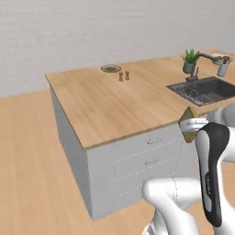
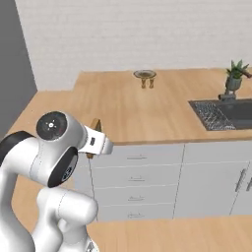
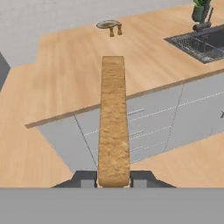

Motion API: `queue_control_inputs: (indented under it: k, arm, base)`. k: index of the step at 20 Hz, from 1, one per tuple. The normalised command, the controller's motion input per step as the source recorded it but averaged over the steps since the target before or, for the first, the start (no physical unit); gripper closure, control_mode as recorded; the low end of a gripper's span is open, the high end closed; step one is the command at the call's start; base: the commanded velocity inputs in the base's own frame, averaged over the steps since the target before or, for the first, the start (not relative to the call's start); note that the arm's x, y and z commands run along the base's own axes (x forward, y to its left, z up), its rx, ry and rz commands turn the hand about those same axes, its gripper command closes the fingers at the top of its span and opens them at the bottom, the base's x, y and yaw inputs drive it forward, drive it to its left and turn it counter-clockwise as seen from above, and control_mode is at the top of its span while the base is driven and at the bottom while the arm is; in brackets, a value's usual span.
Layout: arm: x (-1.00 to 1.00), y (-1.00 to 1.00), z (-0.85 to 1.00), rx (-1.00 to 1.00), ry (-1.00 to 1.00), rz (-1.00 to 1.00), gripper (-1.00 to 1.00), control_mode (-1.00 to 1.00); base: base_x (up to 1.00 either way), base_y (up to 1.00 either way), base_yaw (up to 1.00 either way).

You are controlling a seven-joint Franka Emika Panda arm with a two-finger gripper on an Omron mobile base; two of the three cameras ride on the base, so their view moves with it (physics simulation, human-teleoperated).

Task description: Start the toaster. Once the lever pops up, take the bread to the plate on the dining counter.

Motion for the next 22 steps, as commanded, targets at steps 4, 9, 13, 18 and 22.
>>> queue_control_inputs:
  k: [4,9,13,18,22]
  arm:
    - [0.00,0.00,0.00,0.00,0.00,0.00,1.00,1.00]
    - [0.00,0.00,0.00,0.00,0.00,0.00,1.00,1.00]
    - [0.00,0.00,0.00,0.00,0.00,0.00,1.00,1.00]
    - [0.00,0.00,0.00,0.00,0.00,0.00,1.00,1.00]
    - [0.00,0.00,0.00,0.00,0.00,0.00,1.00,1.00]
  base:
    - [-0.16,1.00,0.34]
    - [0.34,1.00,0.00]
    - [0.59,1.00,0.00]
    - [1.00,1.00,-0.10]
    - [1.00,1.00,-0.24]
